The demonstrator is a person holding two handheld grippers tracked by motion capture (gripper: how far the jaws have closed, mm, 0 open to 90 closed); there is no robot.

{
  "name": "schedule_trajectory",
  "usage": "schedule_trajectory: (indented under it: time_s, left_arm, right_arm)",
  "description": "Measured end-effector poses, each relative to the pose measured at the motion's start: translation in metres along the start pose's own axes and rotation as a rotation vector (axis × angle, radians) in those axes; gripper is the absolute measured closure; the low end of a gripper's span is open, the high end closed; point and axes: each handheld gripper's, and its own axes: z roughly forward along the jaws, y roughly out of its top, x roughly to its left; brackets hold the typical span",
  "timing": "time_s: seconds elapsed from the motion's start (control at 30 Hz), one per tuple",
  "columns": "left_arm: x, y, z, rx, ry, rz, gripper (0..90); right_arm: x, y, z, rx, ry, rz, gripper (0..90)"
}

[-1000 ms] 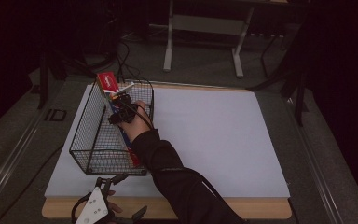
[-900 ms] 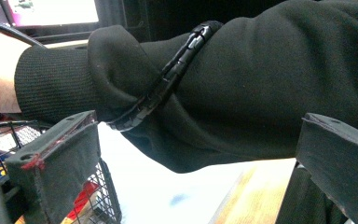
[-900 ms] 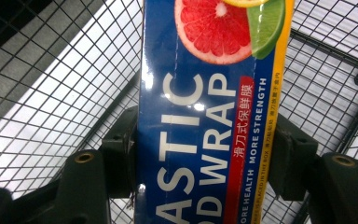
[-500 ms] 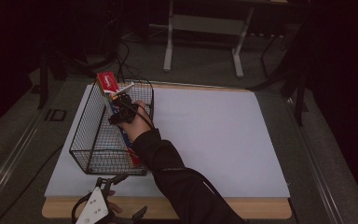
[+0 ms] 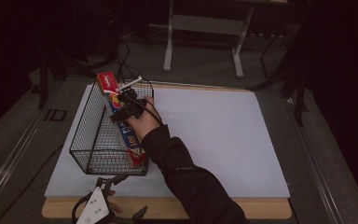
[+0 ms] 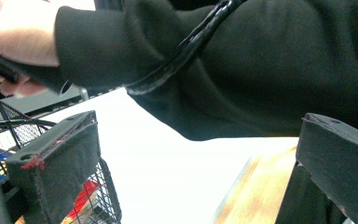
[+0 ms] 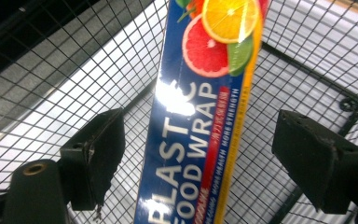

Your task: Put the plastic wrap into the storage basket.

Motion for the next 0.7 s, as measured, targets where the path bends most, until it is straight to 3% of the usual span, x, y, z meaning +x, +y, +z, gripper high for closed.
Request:
schedule_trajectory:
  time_s: [0.27, 0.7]
  left_arm:
    - [-0.001, -0.001, 0.003, 0.014, 0.0, 0.002, 0.2]
    - [0.0, -0.002, 0.008, 0.029, -0.002, 0.002, 0.2]
  right_arm:
    - [-0.015, -0.01, -0.026, -0.028, 0.049, -0.036, 16.2]
    - [-0.045, -0.04, -0.068, -0.077, 0.064, -0.054, 14.2]
